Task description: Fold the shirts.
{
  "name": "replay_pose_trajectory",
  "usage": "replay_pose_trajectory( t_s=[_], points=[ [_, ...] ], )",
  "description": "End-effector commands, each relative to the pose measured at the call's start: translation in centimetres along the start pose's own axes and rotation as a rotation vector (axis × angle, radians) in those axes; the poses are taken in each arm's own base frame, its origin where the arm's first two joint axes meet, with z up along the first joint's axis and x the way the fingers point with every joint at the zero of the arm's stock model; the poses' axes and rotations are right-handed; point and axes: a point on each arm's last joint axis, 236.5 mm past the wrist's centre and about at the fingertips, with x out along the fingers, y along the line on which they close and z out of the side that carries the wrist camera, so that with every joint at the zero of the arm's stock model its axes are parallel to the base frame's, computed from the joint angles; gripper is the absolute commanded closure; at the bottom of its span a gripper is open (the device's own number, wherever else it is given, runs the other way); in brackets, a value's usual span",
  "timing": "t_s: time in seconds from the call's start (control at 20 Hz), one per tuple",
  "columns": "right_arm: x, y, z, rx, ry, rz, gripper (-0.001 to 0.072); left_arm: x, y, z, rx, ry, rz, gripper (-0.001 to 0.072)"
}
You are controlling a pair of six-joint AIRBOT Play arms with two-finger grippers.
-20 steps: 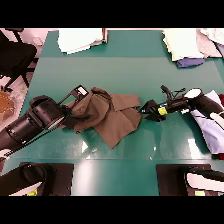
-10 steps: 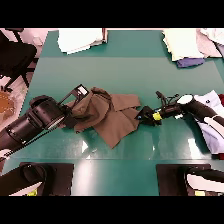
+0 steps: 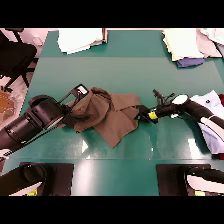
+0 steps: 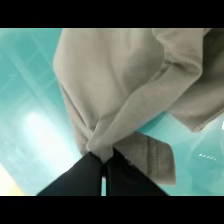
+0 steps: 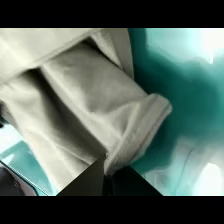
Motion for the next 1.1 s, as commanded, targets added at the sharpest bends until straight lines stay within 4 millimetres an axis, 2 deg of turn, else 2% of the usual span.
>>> replay_pose_trajectory(
  t_s=[0.0,0.1,0.2,0.3,0.4,0.55,0.7,0.9,1.05],
  points=[
    [-4.1,3.0,3.3,-0.048,-0.114,0.057,0.0689,-2.1,3.9,1.3,-0.015,-0.032,0.094,0.0689],
    [-10.2,6.3,6.7,-0.112,-0.285,0.115,0.0689,-4.9,7.8,3.3,-0.117,-0.114,0.138,0.0689],
    [-16.9,8.9,9.2,-0.167,-0.448,0.156,0.0689,-7.9,12.2,4.6,-0.220,-0.195,0.180,0.0689],
    [-22.7,10.3,10.2,-0.204,-0.563,0.173,0.0689,-10.9,16.0,5.3,-0.277,-0.265,0.229,0.0688],
    [-27.1,11.3,10.1,-0.241,-0.630,0.174,0.0688,-13.5,18.9,5.4,-0.318,-0.320,0.272,0.0689],
    [-32.5,12.6,9.3,-0.305,-0.715,0.158,0.0688,-17.5,22.1,5.3,-0.371,-0.396,0.325,0.0688],
    [-37.2,14.0,7.8,-0.362,-0.806,0.135,0.0689,-21.0,23.6,4.9,-0.411,-0.452,0.345,0.0688],
    [-42.2,16.2,5.3,-0.436,-0.948,0.103,0.0687,-25.5,25.3,4.0,-0.465,-0.531,0.377,0.0688],
    [-45.0,17.3,3.6,-0.474,-1.039,0.076,0.0688,-26.9,25.9,2.9,-0.495,-0.536,0.391,0.0687]
  ],
)
